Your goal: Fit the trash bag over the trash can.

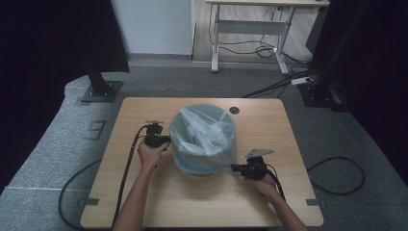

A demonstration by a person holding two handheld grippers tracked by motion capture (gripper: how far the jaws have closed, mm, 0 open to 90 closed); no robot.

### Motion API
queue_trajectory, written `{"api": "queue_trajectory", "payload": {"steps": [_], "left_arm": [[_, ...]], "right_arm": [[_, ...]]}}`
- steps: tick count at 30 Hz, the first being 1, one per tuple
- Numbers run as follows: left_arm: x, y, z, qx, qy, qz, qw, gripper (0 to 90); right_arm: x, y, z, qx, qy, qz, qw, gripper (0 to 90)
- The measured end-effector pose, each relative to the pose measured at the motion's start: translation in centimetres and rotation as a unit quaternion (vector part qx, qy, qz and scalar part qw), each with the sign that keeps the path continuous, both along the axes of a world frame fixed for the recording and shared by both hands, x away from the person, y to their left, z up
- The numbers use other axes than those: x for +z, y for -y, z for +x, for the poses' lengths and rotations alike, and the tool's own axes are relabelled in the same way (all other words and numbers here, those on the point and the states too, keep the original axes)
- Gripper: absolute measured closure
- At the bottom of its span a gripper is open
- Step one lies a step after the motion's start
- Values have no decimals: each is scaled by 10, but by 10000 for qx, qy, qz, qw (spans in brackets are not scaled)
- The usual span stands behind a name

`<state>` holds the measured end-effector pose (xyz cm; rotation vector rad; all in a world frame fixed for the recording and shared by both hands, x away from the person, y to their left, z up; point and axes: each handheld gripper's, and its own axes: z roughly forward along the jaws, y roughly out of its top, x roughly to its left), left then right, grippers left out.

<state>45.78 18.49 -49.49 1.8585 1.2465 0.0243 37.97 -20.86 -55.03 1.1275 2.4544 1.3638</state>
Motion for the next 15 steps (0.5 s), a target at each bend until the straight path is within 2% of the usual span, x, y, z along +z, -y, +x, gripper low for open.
{"api": "queue_trajectory", "payload": {"steps": [5, 7, 9, 11, 13, 15], "left_arm": [[-2, 0, -1, -24, -8, 58, 10000, 889], [0, -3, -3, -111, 42, 117, 9999, 848], [6, -7, -10, 91, 308, 407, 9987, 694], [13, -14, -16, 286, 510, 382, 9976, 523], [21, -21, -23, 428, 721, 366, 9958, 399], [30, -28, -30, 479, 912, 322, 9942, 293]], "right_arm": [[-1, 3, 1, -109, 48, 63, 9999, 887], [0, 4, 0, -142, 127, 77, 9998, 861], [4, 6, -2, -252, 269, 179, 9992, 731], [10, 10, -5, -350, 495, 378, 9974, 655], [16, 14, -8, -410, 700, 616, 9948, 562], [21, 17, -12, -504, 823, 751, 9925, 453]]}}
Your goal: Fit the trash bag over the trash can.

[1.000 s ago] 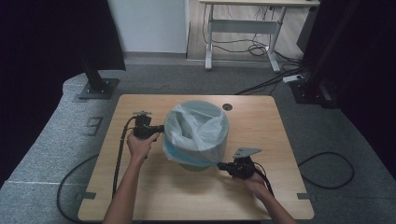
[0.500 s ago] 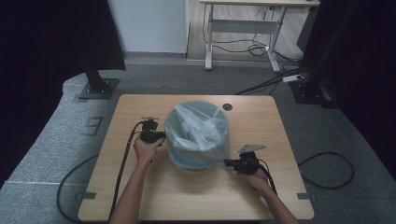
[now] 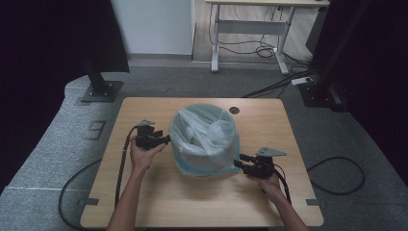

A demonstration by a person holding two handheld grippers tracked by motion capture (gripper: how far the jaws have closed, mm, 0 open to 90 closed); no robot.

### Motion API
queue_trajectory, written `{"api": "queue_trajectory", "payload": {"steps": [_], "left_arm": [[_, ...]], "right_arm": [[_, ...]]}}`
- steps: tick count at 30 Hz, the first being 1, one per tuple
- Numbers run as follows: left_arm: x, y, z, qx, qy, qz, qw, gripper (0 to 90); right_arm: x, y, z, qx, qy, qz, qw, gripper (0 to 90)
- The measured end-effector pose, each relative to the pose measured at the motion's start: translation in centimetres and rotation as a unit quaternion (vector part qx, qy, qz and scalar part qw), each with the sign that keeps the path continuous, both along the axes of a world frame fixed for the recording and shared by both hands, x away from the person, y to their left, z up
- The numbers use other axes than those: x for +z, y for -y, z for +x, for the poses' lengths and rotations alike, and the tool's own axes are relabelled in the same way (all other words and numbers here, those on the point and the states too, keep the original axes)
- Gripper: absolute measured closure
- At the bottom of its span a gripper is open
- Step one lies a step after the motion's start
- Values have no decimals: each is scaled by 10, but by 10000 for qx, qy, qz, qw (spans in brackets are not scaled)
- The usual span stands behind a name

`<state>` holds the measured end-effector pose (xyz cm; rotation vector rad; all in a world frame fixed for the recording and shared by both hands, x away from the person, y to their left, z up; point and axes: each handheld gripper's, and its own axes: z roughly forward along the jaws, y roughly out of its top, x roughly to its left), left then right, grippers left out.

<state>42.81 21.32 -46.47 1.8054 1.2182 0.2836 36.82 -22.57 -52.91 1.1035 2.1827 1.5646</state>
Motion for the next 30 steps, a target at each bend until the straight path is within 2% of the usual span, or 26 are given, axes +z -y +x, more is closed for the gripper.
{"api": "queue_trajectory", "payload": {"steps": [2, 5, 9, 16, 19, 22, 26, 30], "left_arm": [[9, -6, -7, 7, 168, -5, 9999, 207], [25, -13, -18, -126, 403, -90, 9991, 178], [53, -13, -30, -355, 710, -90, 9968, 170], [105, 9, -48, -897, 1055, 69, 9903, 182], [122, 23, -48, -1193, 1041, 176, 9872, 186], [130, 39, -42, -1491, 875, 387, 9842, 172], [132, 60, -31, -1672, 669, 679, 9813, 171], [132, 77, -19, -1883, 426, 735, 9784, 176]], "right_arm": [[5, 4, -3, -29, 70, 180, 9998, 413], [10, 11, -9, 75, 221, 447, 9987, 365], [16, 19, -16, 109, 306, 479, 9983, 327], [20, 33, -26, -39, 363, 540, 9979, 319], [18, 39, -27, -106, 326, 633, 9974, 321], [18, 42, -29, -77, 325, 671, 9972, 335], [19, 42, -31, -41, 351, 639, 9973, 337], [16, 42, -31, -56, 338, 629, 9974, 341]]}}
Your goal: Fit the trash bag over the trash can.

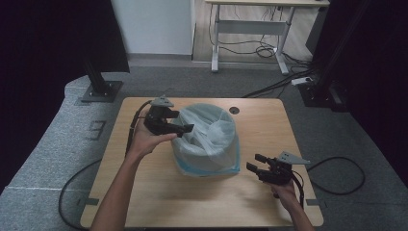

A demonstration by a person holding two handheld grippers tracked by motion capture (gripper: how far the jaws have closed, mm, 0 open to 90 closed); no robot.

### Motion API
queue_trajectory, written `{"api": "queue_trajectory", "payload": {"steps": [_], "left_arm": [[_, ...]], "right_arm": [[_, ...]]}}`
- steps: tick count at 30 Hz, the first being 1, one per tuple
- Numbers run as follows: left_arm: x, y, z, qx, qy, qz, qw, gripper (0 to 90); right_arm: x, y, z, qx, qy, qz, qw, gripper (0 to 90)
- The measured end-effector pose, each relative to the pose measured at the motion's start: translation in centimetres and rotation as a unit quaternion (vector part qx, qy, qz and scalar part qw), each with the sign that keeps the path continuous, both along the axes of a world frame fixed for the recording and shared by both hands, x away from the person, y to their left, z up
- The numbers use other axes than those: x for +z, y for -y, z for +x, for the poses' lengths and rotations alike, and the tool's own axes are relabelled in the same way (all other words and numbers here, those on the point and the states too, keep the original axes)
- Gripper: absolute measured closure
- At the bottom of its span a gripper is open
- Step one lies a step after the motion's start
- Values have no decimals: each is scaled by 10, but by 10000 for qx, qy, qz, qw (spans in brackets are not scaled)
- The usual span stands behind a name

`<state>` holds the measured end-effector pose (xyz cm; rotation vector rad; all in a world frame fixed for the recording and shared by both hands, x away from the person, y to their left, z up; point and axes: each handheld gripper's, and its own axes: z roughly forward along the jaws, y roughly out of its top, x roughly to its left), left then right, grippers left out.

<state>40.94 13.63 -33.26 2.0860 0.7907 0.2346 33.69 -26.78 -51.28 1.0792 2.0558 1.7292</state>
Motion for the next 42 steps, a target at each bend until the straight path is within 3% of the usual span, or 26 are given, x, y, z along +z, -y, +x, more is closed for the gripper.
{"api": "queue_trajectory", "payload": {"steps": [3, 12, 21, 34, 42], "left_arm": [[0, 11, 9, -100, -166, 79, 9998, 181], [-3, 35, 34, -72, -383, 222, 9990, 179], [-11, 65, 42, -276, -579, 564, 9963, 181], [-26, 93, 60, -436, -906, 1143, 9884, 203], [-42, 102, 70, -440, -1161, 1501, 9808, 214]], "right_arm": [[-1, 1, 0, -22, -21, 19, 10000, 342], [-2, 3, 0, -20, -74, 25, 10000, 346], [-1, 5, 0, -3, -55, 23, 10000, 356], [-2, 6, 0, 18, -58, 16, 10000, 357], [-3, 7, 0, 22, -77, 10, 10000, 357]]}}
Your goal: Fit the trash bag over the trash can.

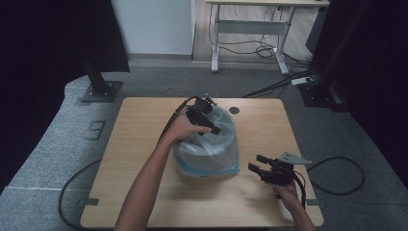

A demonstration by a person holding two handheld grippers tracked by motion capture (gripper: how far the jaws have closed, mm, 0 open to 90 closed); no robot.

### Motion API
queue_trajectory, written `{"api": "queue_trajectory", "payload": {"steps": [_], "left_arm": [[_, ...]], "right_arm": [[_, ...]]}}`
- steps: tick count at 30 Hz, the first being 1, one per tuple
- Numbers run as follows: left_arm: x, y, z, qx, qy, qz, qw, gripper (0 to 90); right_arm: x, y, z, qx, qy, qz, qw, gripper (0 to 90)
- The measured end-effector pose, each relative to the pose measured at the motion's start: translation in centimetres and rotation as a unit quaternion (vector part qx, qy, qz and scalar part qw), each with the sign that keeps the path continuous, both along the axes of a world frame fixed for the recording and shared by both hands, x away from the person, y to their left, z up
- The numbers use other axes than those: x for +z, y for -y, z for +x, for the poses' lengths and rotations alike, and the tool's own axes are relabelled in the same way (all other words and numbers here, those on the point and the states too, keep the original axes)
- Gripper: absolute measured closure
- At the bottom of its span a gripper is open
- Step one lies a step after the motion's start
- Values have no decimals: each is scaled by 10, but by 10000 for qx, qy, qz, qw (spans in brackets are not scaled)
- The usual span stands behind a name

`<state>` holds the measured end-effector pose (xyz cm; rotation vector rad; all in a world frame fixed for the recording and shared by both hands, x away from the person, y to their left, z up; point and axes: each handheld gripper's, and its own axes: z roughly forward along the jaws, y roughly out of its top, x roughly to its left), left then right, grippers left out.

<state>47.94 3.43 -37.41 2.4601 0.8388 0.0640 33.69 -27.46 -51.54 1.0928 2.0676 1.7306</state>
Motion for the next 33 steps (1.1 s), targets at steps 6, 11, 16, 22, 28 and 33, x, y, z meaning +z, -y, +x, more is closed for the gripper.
{"api": "queue_trajectory", "payload": {"steps": [6, 11, 16, 22, 28, 33], "left_arm": [[-3, 5, 0, -9, 27, 87, 10000, 218], [12, -5, -8, 42, 288, -153, 9995, 225], [30, -22, -21, -4, 437, -288, 9986, 229], [33, -40, -27, 18, 436, -132, 9990, 230], [23, -42, -25, -25, 281, 61, 9996, 250], [16, -36, -21, -38, 180, 199, 9996, 256]], "right_arm": [[-1, 0, 1, 14, -28, -25, 10000, 357], [-1, 1, 0, 8, -24, -20, 10000, 356], [-1, 1, 1, 5, -22, -26, 10000, 356], [-2, -1, 1, 22, -28, -59, 10000, 356], [-3, -3, 1, 51, -49, -80, 9999, 356], [-3, -3, 1, 57, -43, -103, 9999, 355]]}}
